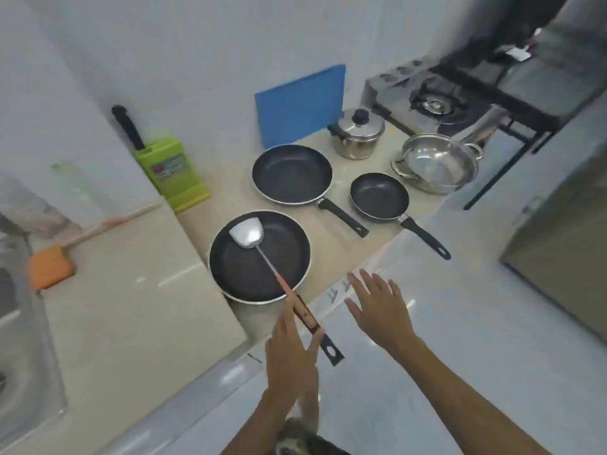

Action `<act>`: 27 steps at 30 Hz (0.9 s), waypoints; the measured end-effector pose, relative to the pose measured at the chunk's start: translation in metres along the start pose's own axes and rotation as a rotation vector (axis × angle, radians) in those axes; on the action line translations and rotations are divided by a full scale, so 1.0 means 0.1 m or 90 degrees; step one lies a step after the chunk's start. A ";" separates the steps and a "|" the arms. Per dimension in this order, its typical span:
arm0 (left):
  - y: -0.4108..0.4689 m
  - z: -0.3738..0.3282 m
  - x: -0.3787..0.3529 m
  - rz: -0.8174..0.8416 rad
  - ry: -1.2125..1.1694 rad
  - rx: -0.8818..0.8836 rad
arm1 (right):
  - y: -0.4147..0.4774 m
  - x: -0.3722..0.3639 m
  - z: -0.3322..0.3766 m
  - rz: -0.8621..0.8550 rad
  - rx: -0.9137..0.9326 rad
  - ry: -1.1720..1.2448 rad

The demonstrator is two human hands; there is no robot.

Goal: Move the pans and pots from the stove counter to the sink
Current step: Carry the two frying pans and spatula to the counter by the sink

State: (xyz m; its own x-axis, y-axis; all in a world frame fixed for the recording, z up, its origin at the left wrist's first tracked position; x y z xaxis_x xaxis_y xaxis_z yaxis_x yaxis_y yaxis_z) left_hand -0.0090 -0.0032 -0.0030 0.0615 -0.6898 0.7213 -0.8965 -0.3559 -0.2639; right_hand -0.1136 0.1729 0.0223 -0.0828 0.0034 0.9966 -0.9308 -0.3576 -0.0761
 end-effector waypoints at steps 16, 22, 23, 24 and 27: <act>0.58 -0.42 -0.65 -0.078 -0.561 0.511 | 2.50 -0.43 -0.89 0.093 0.015 0.208; 0.45 -0.59 -0.92 -0.146 -0.423 0.594 | 3.01 -0.63 -0.96 0.326 -0.137 0.550; 0.44 -0.58 -0.96 -0.156 -0.430 0.624 | 3.05 -0.65 -0.93 0.383 -0.170 0.629; 0.45 -0.58 -0.98 -0.167 -0.446 0.653 | 3.10 -0.68 -0.91 0.425 -0.194 0.683; 0.51 -0.62 -1.01 -0.224 -0.446 0.701 | 3.20 -0.75 -0.89 0.471 -0.195 0.724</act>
State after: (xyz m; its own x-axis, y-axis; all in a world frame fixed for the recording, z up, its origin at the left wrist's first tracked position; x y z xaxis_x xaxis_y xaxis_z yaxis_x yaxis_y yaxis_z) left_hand -0.0885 0.0871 -0.0493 0.7184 -0.5143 0.4685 0.0072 -0.6679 -0.7442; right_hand -0.4367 0.1417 -0.0798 -0.6883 0.7077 0.1593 -0.5718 -0.3941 -0.7196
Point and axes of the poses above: each hand's wrist, its own y-axis towards the middle knuckle, its own x-axis out of the back of the hand, z = x × y, the point moved 1 cm from there along y, towards the middle knuckle, and after that the axes turned 3 degrees about -z, right-handed, at the moved point
